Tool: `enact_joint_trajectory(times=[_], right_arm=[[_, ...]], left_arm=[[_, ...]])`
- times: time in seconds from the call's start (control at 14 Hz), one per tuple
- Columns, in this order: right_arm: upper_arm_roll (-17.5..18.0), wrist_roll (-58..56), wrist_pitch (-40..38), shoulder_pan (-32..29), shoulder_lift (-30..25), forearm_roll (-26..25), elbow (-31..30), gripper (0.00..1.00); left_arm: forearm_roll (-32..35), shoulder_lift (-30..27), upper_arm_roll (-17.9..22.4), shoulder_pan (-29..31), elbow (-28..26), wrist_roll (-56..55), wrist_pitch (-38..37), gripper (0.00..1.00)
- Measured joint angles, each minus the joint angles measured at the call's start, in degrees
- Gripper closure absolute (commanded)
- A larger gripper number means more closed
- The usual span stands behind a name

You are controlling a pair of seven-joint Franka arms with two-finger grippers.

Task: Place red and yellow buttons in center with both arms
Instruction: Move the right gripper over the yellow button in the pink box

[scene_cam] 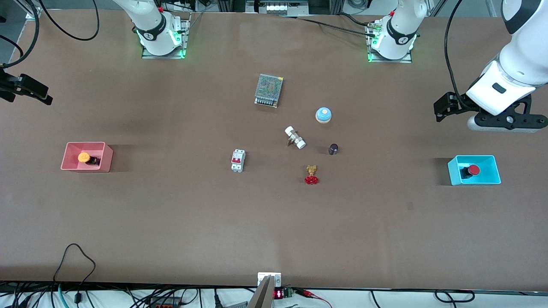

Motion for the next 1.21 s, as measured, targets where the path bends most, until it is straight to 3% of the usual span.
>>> enact_joint_trajectory(times=[0.93,1.21], right_arm=[[-0.2,0.3,0.5,-0.9,0.7,0.2,-0.7,0.0],[-0.4,0.1,0.6,-1.6,4.1,0.2,-1.2,0.0]], left_arm=[[0.0,0.4,0.0,0.1,0.1,-0.2,-0.5,0.0],[0.0,0.5,0.1,0.2,0.1,-1.6,-0.6,0.0]])
